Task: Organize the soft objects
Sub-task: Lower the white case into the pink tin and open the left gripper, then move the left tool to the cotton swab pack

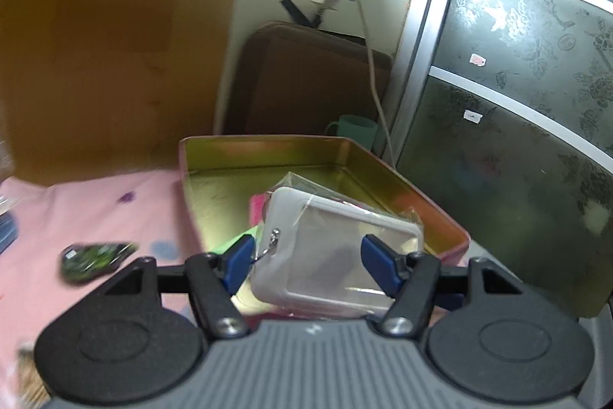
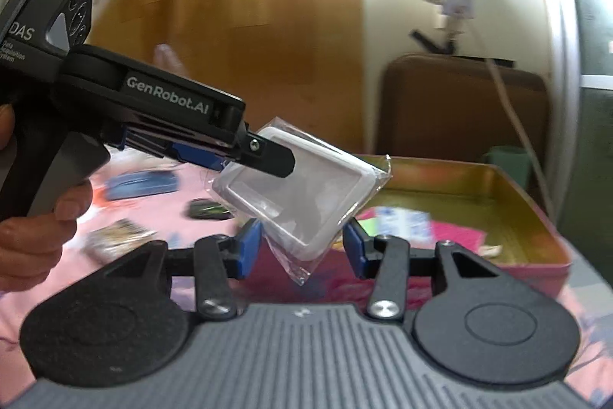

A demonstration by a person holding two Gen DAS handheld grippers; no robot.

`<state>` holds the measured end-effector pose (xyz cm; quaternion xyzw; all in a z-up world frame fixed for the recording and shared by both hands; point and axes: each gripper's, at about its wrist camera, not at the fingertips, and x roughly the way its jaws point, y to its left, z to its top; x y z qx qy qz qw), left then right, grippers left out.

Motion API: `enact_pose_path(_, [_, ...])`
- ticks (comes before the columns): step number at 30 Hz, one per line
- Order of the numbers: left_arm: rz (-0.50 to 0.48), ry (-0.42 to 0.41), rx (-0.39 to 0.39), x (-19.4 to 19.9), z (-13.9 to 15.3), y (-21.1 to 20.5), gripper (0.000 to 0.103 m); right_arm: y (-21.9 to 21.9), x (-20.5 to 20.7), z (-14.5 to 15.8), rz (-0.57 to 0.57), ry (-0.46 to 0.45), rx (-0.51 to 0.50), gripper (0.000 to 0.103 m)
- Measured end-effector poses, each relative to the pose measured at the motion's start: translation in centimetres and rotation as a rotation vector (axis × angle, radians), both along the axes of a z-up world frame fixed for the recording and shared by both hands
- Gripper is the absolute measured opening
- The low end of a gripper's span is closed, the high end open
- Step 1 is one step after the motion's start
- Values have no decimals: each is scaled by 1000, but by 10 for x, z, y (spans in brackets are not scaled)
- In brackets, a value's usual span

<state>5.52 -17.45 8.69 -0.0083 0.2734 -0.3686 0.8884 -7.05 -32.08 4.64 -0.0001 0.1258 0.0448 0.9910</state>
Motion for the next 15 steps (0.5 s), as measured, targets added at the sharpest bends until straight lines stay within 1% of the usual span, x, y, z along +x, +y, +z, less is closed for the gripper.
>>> enact_pose_path(1, [-3,1,1,6,0,-12,63,-7,4,0,-24,-1,-4,50])
enact_pose_path(3, [-7,19,-2,18,-1,-34,68,-23,16,0,-95,-9,-21,51])
enact_pose_path(4, [-11,33,3,24,-3,-45,68,-30,21,-1,-148,-11,-35,52])
enact_pose_path(6, [-1,55,24,31,-11,-59,68,-49,23,-2,-297,-3,-62,53])
enact_pose_path(7, [7,61,36,32,-15,-63,68,-57,20,-4,-326,-3,-38,53])
enact_pose_path(10, [4,74,45,28,-24,-62,68,-81,4,-9,-336,-26,130,53])
enact_pose_path(12, [13,67,58,24,-26,-59,68,-85,-3,-12,-336,-30,183,53])
enact_pose_path(15, [28,58,50,16,-24,-46,69,-78,-8,-13,-307,-39,227,53])
